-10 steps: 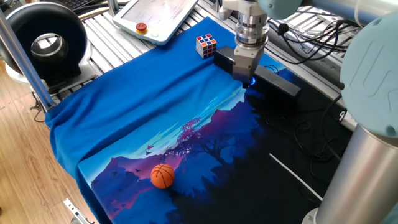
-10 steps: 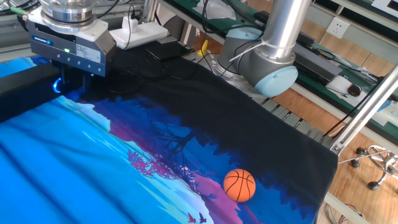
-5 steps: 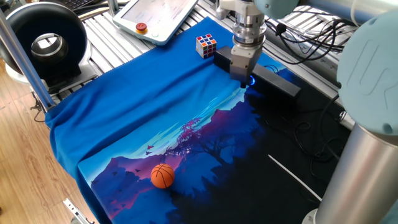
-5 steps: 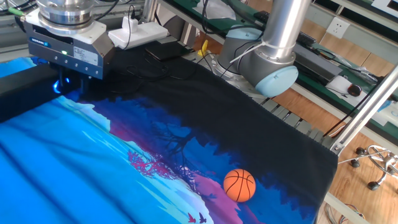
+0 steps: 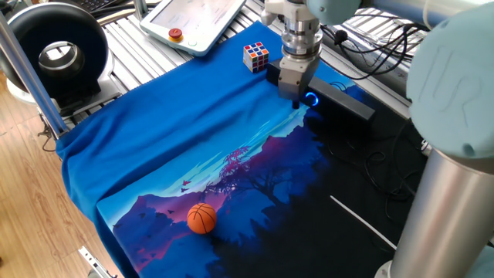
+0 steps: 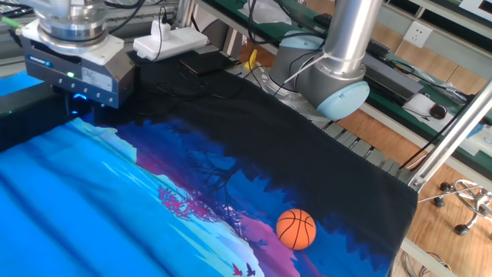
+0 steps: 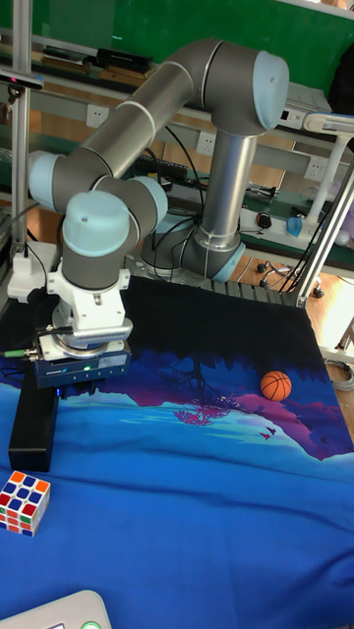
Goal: Turn the knob to decrease the volume of the speaker
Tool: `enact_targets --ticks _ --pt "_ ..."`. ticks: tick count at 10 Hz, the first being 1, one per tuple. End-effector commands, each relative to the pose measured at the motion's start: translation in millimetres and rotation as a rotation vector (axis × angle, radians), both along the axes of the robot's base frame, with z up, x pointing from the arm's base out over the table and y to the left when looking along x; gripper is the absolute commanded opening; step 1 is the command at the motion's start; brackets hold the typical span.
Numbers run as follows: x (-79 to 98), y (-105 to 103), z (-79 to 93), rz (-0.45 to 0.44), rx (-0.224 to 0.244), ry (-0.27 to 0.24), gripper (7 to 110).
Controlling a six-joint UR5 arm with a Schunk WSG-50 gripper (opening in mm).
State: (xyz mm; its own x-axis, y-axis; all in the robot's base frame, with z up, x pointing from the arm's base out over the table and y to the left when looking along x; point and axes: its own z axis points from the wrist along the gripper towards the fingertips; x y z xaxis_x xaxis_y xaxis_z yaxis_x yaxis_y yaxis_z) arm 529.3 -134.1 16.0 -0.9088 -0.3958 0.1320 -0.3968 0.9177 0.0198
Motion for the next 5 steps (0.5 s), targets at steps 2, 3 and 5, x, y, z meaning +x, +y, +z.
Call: enact_targets --ticks 2,3,5 --pt "6.9 6 32.1 -0.022 -0.016 0.038 44" --pt "1.9 17 45.5 -0.036 0.005 0.043 44" --pt "-14.9 20 55.7 -0.072 0.024 0.055 44"
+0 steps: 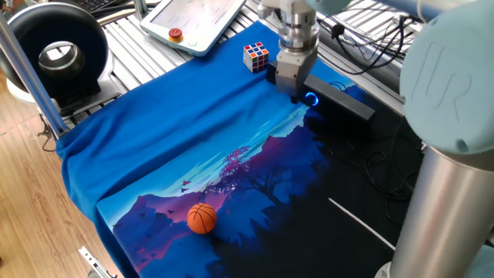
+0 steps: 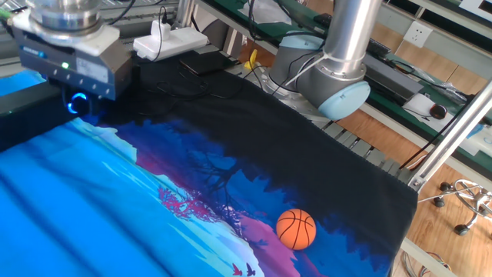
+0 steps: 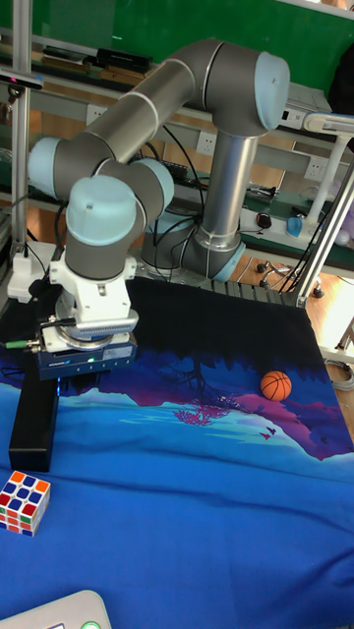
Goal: Turn the knob to decrease the volume of the speaker
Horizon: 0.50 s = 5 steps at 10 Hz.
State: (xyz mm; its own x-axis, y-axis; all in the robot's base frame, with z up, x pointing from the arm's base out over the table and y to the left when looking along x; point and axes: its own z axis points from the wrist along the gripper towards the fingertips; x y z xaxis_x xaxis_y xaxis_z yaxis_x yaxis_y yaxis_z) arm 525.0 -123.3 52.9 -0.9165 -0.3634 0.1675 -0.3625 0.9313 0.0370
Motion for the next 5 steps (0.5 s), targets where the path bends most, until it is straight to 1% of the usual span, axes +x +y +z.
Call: enact_targets --ticks 1,2,3,4,5 --pt "-18.0 16 21.7 -0.112 0.046 -0.001 44" --pt "-20.0 26 28.4 -0.192 0.071 -0.052 7" --pt "-12.5 45 32.8 -0.247 0.138 -0.140 7" --pt "-16.5 58 34.4 -0.286 0.182 -0.181 7" --pt "-23.9 57 31.9 -0.343 0.164 -0.160 7"
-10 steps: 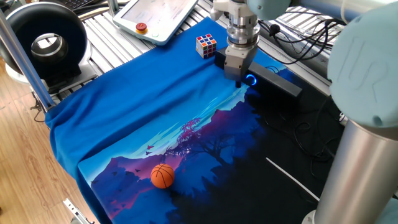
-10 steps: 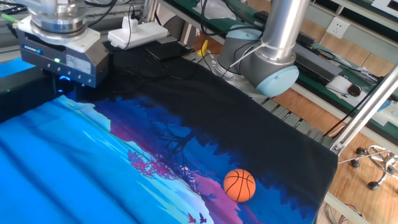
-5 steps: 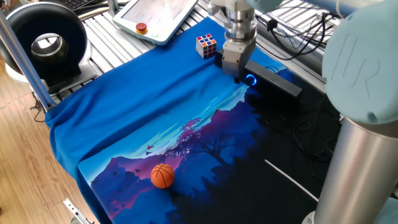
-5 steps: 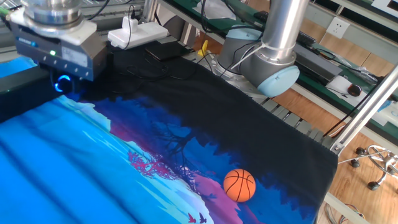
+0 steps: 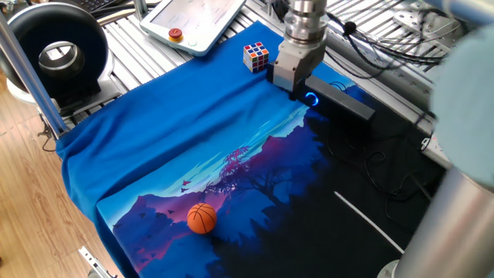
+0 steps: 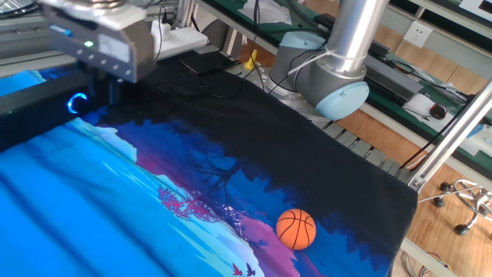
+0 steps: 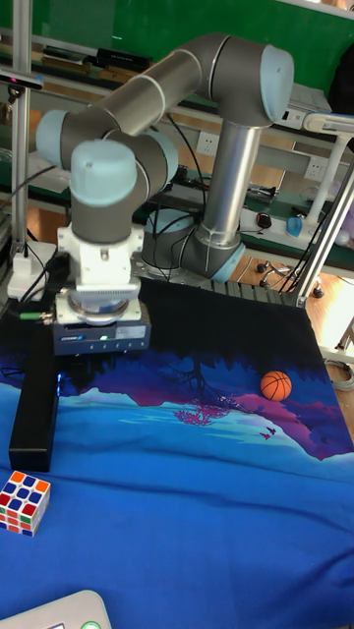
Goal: Turn the knob to decrease the volume of the speaker
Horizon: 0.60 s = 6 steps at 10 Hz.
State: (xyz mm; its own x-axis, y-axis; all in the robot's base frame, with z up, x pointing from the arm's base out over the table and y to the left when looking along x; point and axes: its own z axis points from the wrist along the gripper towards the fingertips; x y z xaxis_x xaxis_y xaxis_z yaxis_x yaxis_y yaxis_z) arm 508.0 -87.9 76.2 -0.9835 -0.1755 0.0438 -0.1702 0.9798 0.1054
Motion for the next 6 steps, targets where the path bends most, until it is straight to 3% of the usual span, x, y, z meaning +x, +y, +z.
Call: enact_targets --ticks 1,3,6 --pt "0.5 30 6.9 -0.170 0.091 -0.060 7" --pt "29.1 51 1.1 -0.265 0.159 -0.087 7" --pt "39.2 44 -6.1 -0.252 0.127 -0.101 7"
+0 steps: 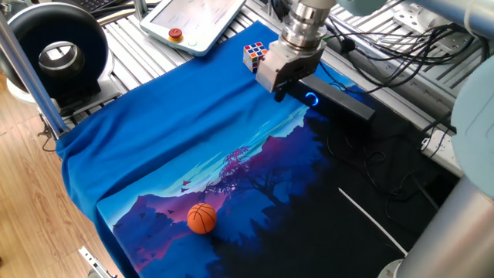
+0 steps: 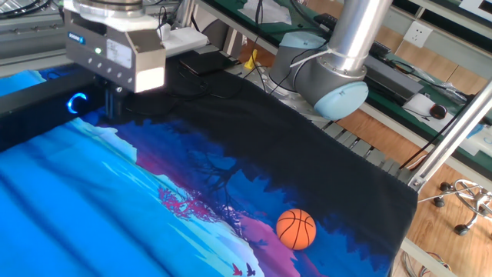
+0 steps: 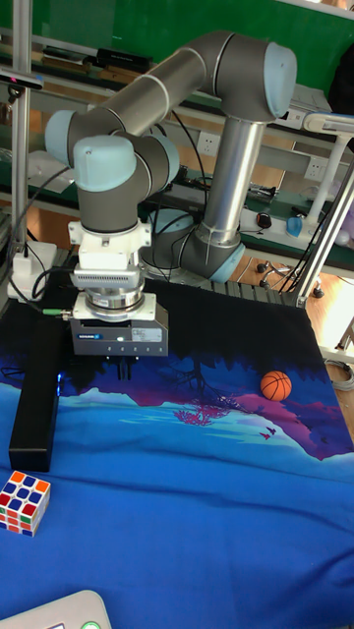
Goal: Turn the knob to decrease the volume of the speaker
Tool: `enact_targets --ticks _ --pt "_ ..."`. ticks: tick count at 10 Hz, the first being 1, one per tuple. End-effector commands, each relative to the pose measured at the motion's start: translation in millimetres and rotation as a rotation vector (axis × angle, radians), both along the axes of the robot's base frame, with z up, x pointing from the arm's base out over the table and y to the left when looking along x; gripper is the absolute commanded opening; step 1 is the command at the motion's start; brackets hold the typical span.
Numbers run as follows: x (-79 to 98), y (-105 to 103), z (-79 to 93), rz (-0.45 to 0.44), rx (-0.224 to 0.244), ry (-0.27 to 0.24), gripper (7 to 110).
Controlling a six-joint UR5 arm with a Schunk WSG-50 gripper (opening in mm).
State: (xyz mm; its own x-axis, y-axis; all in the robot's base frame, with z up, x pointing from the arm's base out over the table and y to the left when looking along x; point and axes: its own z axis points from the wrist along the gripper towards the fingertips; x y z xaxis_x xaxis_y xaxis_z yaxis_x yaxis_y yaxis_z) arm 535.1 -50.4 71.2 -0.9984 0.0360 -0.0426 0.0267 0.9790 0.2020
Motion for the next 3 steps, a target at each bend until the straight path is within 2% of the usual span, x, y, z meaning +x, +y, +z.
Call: enact_targets --ticks 1,3 --pt "12.7 5.9 -1.5 -0.037 0.022 -0.022 7" --pt "16.9 13.8 -2.2 -0.029 0.050 -0.026 7"
